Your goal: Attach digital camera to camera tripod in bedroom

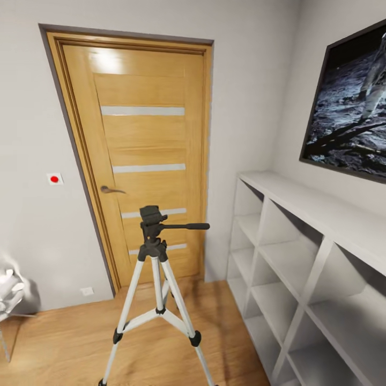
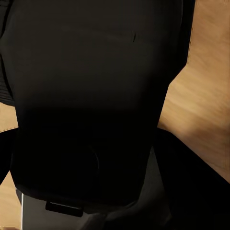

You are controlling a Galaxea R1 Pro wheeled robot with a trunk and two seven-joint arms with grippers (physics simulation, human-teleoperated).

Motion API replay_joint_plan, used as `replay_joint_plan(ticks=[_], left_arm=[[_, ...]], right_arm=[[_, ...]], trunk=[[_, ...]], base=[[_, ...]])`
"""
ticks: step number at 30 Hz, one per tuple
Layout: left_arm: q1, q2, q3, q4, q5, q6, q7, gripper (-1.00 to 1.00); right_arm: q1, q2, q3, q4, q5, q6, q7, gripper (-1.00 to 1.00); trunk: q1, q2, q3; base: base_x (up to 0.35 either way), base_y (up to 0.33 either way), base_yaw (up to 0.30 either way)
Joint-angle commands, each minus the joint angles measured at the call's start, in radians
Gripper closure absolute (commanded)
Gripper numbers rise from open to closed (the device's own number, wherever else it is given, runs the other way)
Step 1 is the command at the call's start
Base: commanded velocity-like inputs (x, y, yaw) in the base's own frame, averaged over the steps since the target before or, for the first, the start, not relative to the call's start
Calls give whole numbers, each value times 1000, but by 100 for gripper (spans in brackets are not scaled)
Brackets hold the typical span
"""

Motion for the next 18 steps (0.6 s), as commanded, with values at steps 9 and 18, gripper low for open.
replay_joint_plan(ticks=[9, 18], left_arm=[[0, -3, -9, 0, 6, -1, 2, 100], [0, -7, -10, 0, 5, 3, 2, 100]], right_arm=[[0, -2, -8, 2, 5, -4, 3, -100], [0, -2, -8, 2, 5, -4, 3, -100]], trunk=[[0, -1, 0], [0, -1, 0]], base=[[3, -3, 300], [0, 0, 300]])
